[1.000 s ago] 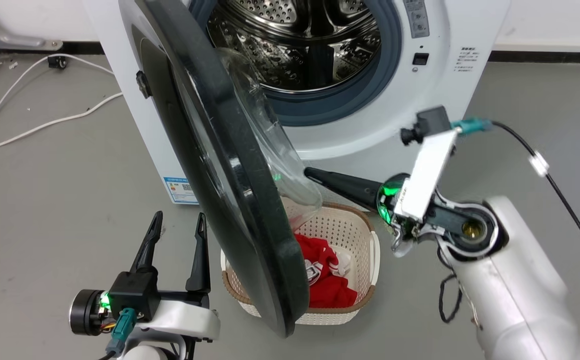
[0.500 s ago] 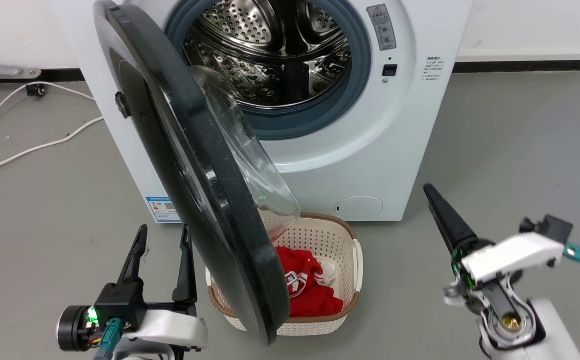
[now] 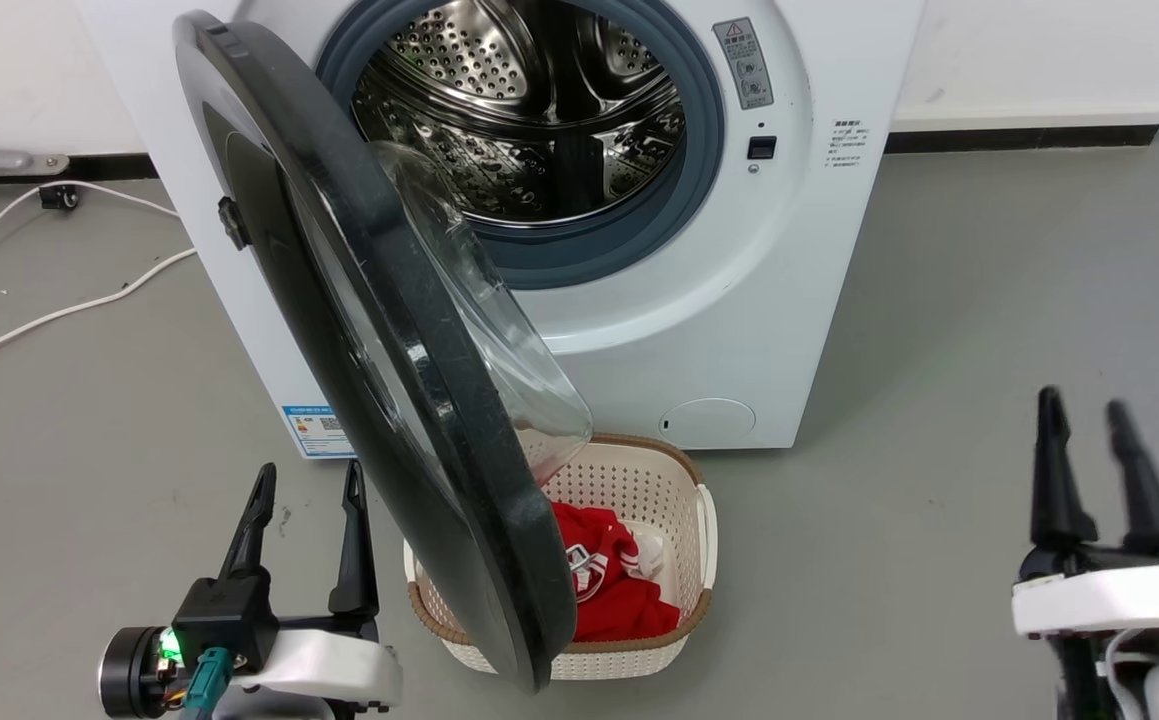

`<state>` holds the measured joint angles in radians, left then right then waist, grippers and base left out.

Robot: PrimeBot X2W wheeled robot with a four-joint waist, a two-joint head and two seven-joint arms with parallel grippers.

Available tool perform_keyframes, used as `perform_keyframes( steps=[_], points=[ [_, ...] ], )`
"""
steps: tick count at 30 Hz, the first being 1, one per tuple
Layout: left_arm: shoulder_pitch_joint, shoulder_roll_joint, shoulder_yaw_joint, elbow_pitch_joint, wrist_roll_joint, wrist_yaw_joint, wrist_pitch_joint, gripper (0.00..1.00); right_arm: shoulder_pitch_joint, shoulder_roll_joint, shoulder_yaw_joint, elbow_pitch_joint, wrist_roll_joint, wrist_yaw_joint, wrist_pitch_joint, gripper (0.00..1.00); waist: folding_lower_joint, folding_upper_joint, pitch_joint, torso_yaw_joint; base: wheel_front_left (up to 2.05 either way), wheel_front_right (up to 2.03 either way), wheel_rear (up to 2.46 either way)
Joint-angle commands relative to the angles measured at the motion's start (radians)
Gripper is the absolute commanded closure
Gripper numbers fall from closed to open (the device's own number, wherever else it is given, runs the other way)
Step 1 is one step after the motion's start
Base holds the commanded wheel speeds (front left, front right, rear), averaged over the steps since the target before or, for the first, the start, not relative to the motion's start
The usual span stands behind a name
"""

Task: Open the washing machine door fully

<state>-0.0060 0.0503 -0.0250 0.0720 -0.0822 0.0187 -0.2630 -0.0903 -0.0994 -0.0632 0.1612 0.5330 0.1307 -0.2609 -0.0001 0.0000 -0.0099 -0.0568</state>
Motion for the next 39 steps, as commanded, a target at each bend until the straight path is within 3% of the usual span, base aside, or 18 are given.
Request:
perform_keyframes(
  steps=[1, 6, 11, 29, 30, 31, 32, 33, 39],
  points=[
    [0.004, 0.0, 0.003, -0.003, 0.002, 0.003, -0.003, 0.0, 0.015, 0.008, -0.015, -0.042, -0.074, 0.0, -0.004, 0.0, 0.0001, 0.0, 0.0, 0.001, 0.0, 0.0, 0.0],
    [-0.007, 0.0, 0.007, -0.004, 0.006, 0.001, -0.003, 0.0, 0.063, 0.036, -0.01, -0.215, -0.387, 0.0, -0.004, 0.0, 0.0001, 0.0, -0.002, 0.01, 0.0, 0.0, 0.0],
    [-0.009, 0.0, 0.008, -0.007, 0.008, 0.0, -0.003, 0.0, 0.115, 0.048, 0.041, -0.264, -0.548, 0.0, -0.002, 0.0, 0.0001, 0.0, -0.003, 0.017, 0.0, 0.0, 0.0],
    [0.006, 0.0, 0.014, -0.015, 0.015, -0.007, -0.003, 0.0, 0.12, 0.05, 0.067, -0.13, -0.471, 0.0, -0.003, 0.0, 0.0001, 0.0, 0.003, 0.002, 0.0, 0.0, 0.0],
    [0.006, 0.0, 0.014, -0.017, 0.014, -0.006, -0.003, 0.15, 0.12, 0.05, 0.067, -0.128, -0.469, 0.0, -0.004, 0.0, 0.0001, 0.0, 0.004, 0.002, 0.0, 0.0, 0.0],
    [0.007, 0.0, 0.014, -0.018, 0.014, -0.007, -0.003, 0.58, 0.12, 0.05, 0.066, -0.127, -0.468, 0.0, -0.004, 0.0, 0.0001, 0.0, 0.004, 0.002, 0.0, 0.0, 0.0],
    [0.008, 0.0, 0.014, -0.018, 0.014, -0.007, -0.003, 0.93, 0.12, 0.05, 0.067, -0.127, -0.467, 0.0, -0.004, 0.0, 0.0001, 0.0, 0.003, 0.002, 0.0, 0.0, 0.0],
    [0.01, 0.0, 0.014, -0.017, 0.014, -0.008, -0.003, 1.0, 0.12, 0.05, 0.066, -0.126, -0.464, 0.0, -0.004, 0.0, 0.0001, 0.0, 0.003, 0.002, 0.0, 0.0, 0.0],
    [0.009, 0.0, 0.011, -0.017, 0.012, -0.014, -0.003, 1.0, 0.118, 0.051, 0.066, -0.122, -0.458, 0.0, -0.004, 0.0, 0.0001, 0.0, 0.002, 0.003, 0.0, 0.0, 0.0]
  ],
)
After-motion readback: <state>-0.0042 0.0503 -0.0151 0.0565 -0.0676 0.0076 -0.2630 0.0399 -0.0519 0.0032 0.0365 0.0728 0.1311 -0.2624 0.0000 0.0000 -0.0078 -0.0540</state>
